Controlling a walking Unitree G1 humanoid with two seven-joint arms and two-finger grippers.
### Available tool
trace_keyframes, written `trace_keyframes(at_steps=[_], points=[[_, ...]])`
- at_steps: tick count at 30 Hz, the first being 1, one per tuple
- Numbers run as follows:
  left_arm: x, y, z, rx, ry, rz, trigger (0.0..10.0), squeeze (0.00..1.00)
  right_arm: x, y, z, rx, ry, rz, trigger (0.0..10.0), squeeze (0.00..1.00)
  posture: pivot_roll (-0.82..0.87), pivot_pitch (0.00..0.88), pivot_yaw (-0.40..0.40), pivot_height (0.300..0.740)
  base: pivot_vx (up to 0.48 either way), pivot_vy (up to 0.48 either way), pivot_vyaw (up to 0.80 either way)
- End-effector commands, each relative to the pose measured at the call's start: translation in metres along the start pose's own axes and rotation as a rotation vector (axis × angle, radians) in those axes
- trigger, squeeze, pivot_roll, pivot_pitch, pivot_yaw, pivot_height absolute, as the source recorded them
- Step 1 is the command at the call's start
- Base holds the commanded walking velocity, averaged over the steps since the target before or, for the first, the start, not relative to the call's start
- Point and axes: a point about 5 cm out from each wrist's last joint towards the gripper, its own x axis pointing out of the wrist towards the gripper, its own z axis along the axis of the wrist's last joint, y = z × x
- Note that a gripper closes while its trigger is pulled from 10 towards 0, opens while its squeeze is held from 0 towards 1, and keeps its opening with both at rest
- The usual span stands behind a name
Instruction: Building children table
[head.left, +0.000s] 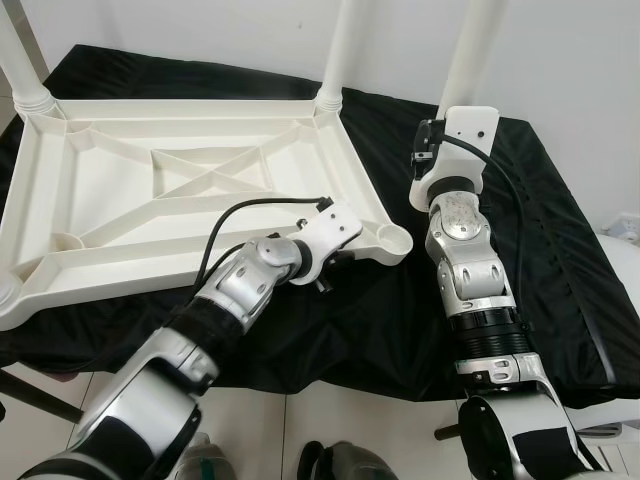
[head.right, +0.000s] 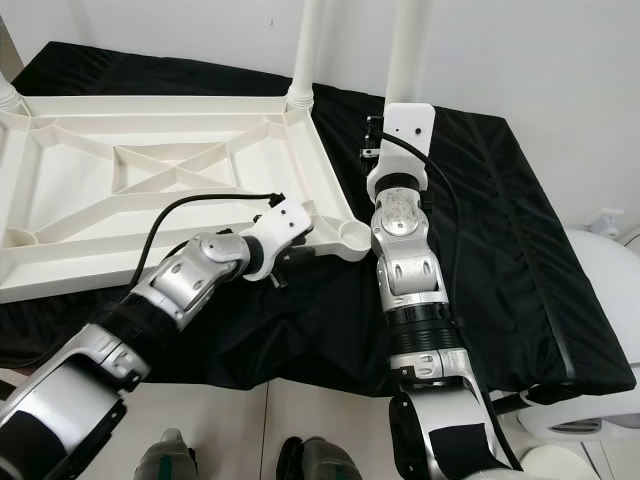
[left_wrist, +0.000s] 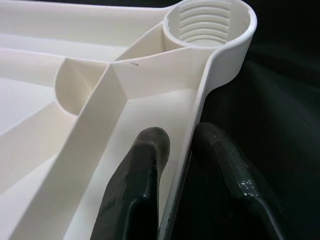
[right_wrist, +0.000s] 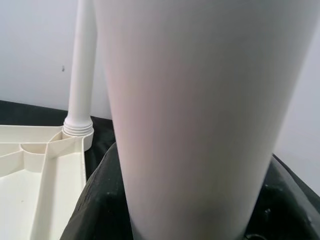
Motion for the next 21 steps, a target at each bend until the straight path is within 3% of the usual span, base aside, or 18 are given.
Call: trace_keyframes(at_steps=[1,10,16,17,18,20,21], points=[[0.001,-0.017,-0.002,0.054,0.012,-0.206,10.0,0.00,0.003,-0.006,0.004,-0.014,-0.023,-0.020,10.0,0.00,0.08,0.054,-0.109,0.740,0.000,0.000,0.00],[-0.007,-0.020,-0.008,0.110,0.030,-0.234,10.0,0.00,0.004,-0.008,0.005,-0.018,-0.028,-0.015,10.0,0.00,0.07,0.062,-0.108,0.740,0.000,0.000,0.00],[-0.010,-0.015,-0.011,0.103,0.037,-0.192,9.9,0.00,-0.002,-0.002,0.002,0.037,-0.026,0.089,10.0,0.00,0.08,0.064,-0.113,0.740,0.000,0.000,0.00],[-0.010,-0.013,-0.011,0.095,0.030,-0.177,4.0,0.00,-0.004,0.000,0.001,0.049,-0.022,0.124,10.0,0.00,0.08,0.063,-0.114,0.740,0.000,0.000,0.00],[-0.011,-0.012,-0.009,0.078,0.017,-0.172,0.0,0.00,-0.006,0.000,-0.002,0.047,-0.017,0.148,10.0,0.00,0.07,0.063,-0.114,0.740,0.000,0.000,0.00],[-0.011,-0.010,-0.008,0.080,0.016,-0.163,0.0,0.00,-0.007,-0.001,-0.004,0.060,-0.007,0.166,10.0,0.00,0.07,0.063,-0.114,0.740,0.000,0.000,0.00],[-0.011,-0.008,-0.009,0.085,0.027,-0.150,3.9,0.00,-0.008,-0.002,-0.005,0.070,-0.002,0.185,10.0,0.00,0.07,0.064,-0.112,0.740,0.000,0.000,0.00]])
